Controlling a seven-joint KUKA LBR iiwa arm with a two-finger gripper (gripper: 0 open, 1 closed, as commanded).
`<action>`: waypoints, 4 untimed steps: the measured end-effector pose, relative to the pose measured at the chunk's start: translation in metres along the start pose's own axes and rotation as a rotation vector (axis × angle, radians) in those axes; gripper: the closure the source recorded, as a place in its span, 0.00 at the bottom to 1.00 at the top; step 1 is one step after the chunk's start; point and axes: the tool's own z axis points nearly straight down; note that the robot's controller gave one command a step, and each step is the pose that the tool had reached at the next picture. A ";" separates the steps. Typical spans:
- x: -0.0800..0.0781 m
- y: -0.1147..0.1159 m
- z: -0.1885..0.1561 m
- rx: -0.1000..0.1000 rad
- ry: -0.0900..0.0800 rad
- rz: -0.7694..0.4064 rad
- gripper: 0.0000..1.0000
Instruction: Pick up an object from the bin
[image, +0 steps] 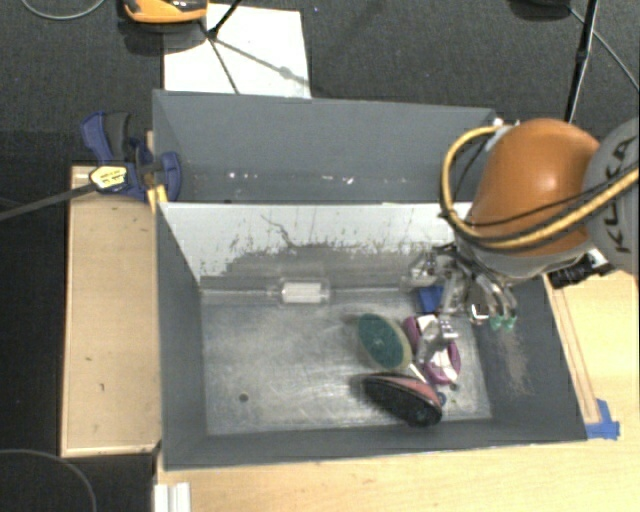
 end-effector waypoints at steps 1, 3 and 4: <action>0.012 -0.006 0.083 0.000 -0.028 -0.074 0.00; 0.014 -0.002 0.091 -0.001 -0.027 -0.121 0.00; 0.014 -0.002 0.091 -0.001 -0.027 -0.088 0.00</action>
Offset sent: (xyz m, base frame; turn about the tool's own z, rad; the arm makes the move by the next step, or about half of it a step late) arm -0.0307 -0.0104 -0.1451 -0.1004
